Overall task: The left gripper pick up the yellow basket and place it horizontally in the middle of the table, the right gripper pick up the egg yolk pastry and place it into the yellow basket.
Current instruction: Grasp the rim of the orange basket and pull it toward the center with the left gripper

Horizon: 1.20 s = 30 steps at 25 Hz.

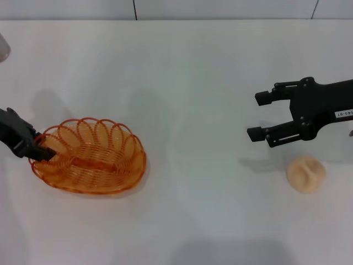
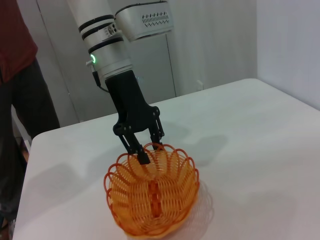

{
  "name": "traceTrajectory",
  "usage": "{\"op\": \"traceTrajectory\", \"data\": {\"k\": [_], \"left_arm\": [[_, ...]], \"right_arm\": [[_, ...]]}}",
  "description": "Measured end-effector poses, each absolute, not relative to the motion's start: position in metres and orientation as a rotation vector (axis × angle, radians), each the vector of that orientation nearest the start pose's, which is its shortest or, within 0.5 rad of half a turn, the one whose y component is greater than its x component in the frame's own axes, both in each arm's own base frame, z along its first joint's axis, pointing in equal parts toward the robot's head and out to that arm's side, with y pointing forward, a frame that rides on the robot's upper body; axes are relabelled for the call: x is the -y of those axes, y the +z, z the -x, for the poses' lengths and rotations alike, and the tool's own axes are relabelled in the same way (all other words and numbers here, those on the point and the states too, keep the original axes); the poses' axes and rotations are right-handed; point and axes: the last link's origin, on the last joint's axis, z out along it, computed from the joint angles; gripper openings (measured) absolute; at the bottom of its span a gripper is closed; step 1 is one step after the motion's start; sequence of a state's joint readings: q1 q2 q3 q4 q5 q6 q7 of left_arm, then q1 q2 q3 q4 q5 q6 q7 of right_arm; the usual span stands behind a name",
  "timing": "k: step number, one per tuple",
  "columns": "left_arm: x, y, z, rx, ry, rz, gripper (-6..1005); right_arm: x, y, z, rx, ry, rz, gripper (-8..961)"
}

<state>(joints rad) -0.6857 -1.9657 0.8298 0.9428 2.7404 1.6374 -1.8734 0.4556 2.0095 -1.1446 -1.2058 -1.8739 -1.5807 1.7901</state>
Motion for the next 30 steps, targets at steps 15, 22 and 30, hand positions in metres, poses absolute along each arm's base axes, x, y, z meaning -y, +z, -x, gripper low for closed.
{"op": "traceTrajectory", "data": {"k": [15, 22, 30], "left_arm": [[-0.3616, 0.0686, 0.2898, 0.843, 0.545, 2.717, 305], [-0.3614, 0.0689, 0.2910, 0.851, 0.546, 2.709, 269], [-0.3621, 0.0693, 0.2916, 0.851, 0.541, 2.702, 167]], "right_arm": [[-0.3377, 0.0374, -0.1826, -0.364, 0.413, 2.925, 857], [-0.3386, 0.0374, -0.1808, -0.357, 0.413, 2.926, 857], [-0.3397, 0.0374, -0.1787, -0.348, 0.414, 2.928, 857]]}}
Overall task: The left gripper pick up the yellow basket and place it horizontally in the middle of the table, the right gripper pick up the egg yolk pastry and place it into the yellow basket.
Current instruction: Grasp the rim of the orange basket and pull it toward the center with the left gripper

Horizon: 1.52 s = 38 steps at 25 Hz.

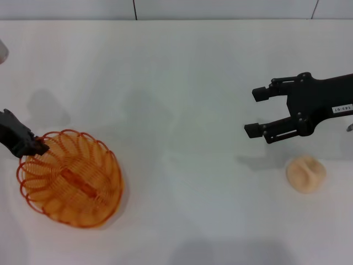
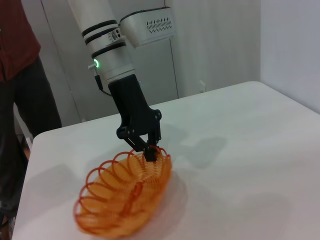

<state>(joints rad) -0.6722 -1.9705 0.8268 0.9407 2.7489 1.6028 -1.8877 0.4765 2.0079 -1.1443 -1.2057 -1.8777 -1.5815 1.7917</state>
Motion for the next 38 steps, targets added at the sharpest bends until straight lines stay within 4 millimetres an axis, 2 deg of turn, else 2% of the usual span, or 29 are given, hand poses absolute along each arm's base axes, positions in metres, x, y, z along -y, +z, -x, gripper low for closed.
{"op": "traceTrajectory", "data": {"k": [10, 20, 25, 31, 38], "left_arm": [[-0.365, 0.073, 0.286, 0.851, 0.505, 2.714, 94], [-0.370, 0.083, 0.268, 0.861, 0.225, 2.739, 76], [-0.373, 0.081, 0.257, 0.869, 0.123, 2.751, 75], [-0.376, 0.081, 0.246, 0.965, 0.060, 2.737, 74], [-0.385, 0.084, 0.239, 1.210, 0.068, 2.606, 73]], "right_arm": [[-0.340, 0.038, -0.178, -0.344, 0.413, 2.929, 857], [-0.341, 0.038, -0.179, -0.354, 0.415, 2.919, 856], [-0.342, 0.038, -0.179, -0.350, 0.415, 2.916, 856], [-0.342, 0.041, -0.179, -0.350, 0.422, 2.912, 856], [-0.342, 0.040, -0.178, -0.348, 0.428, 2.914, 856]]}}
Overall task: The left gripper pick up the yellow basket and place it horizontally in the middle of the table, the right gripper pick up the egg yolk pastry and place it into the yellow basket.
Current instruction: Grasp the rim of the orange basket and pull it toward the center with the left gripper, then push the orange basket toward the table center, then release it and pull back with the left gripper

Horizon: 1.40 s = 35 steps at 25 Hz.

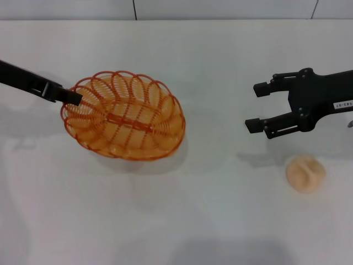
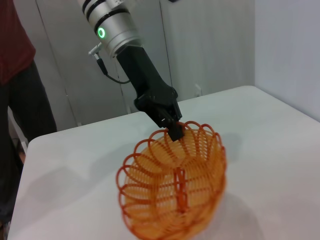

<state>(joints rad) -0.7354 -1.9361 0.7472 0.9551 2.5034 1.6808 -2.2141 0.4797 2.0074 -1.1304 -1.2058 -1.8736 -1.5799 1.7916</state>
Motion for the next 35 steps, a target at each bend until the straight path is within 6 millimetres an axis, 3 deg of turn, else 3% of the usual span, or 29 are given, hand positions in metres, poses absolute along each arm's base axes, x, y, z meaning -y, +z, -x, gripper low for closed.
{"op": "traceTrajectory", "data": {"k": [8, 16, 24, 35], "left_arm": [[-0.393, 0.084, 0.229, 1.413, 0.046, 2.483, 73], [-0.394, 0.059, 0.218, 1.554, -0.043, 2.467, 72], [-0.389, 0.043, 0.217, 1.717, -0.096, 2.444, 72], [-0.380, 0.029, 0.222, 1.813, -0.089, 2.425, 71]], "right_arm": [[-0.342, 0.040, -0.176, -0.343, 0.436, 2.915, 856], [-0.343, 0.040, -0.174, -0.355, 0.439, 2.916, 855], [-0.346, 0.046, -0.174, -0.356, 0.446, 2.902, 855], [-0.343, 0.050, -0.179, -0.369, 0.441, 2.903, 855]]}}
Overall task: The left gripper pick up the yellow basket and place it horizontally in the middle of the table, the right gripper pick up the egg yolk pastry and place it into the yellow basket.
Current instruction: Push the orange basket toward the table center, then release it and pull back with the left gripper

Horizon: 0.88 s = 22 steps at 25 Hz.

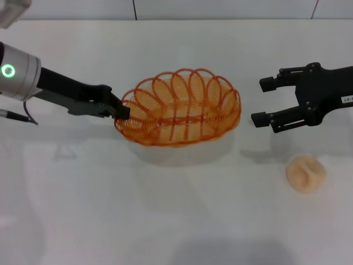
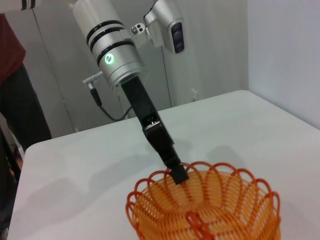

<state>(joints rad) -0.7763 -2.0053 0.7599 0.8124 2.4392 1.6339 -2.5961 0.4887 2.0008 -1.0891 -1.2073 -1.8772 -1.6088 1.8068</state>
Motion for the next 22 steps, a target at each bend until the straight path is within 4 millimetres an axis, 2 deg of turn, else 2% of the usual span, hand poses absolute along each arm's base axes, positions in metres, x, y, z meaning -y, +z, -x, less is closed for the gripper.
{"op": "traceTrajectory", "data": {"k": [12, 22], "left_arm": [[-0.381, 0.034, 0.233, 1.824, -0.051, 2.380, 71], [-0.379, 0.021, 0.237, 1.869, -0.004, 2.365, 70]], "right_arm": [[-0.343, 0.048, -0.189, -0.393, 0.375, 2.904, 855], [-0.345, 0.049, -0.187, -0.383, 0.377, 2.901, 856]]}}
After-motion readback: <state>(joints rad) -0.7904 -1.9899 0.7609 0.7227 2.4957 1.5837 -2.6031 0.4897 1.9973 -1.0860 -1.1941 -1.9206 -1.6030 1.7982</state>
